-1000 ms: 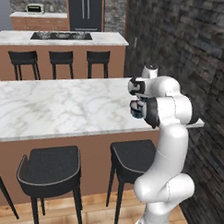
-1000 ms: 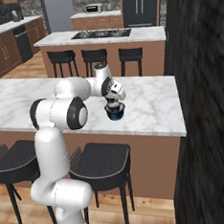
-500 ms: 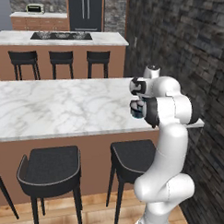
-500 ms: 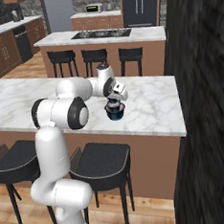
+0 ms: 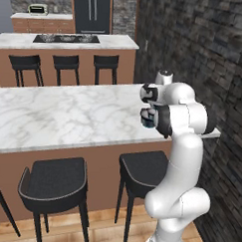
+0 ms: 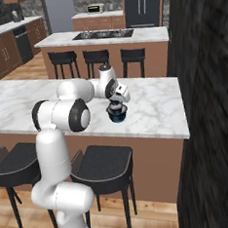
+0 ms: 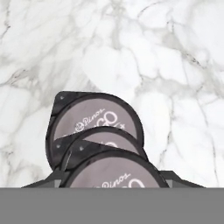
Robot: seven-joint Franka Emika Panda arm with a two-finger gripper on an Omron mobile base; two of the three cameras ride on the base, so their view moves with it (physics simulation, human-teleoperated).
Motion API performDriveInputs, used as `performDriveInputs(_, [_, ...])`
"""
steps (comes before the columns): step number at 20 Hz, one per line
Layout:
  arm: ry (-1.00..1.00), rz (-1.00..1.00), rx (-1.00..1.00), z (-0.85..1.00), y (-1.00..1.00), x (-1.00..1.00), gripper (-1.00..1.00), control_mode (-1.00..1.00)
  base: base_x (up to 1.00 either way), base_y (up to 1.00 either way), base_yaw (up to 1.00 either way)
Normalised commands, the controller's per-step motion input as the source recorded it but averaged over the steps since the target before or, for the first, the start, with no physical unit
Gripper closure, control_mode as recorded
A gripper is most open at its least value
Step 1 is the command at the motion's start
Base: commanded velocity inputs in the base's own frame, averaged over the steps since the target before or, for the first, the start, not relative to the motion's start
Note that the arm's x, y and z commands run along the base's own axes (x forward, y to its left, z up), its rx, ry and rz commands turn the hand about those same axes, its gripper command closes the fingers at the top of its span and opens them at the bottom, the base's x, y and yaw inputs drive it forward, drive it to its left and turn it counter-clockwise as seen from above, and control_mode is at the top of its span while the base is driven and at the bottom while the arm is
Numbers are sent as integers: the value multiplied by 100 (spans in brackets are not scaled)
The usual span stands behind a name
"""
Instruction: Stack the yogurt containers by placing the smaller containers on top of the larger containers.
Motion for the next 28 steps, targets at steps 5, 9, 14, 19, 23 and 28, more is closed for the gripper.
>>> performDriveInputs(5, [0,0,0,0,11,0,100,-100,0,0,0])
performDriveInputs(9, [0,0,0,0,4,0,100,-100,0,0,0])
performDriveInputs(14, [0,0,0,0,0,0,100,-100,0,0,0])
performDriveInputs(19, [0,0,0,0,0,0,-100,-100,0,0,0])
performDriveInputs(23, [0,0,0,0,0,0,-100,-100,0,0,0])
performDriveInputs(28, [0,0,0,0,0,5,-100,-100,0,0,0])
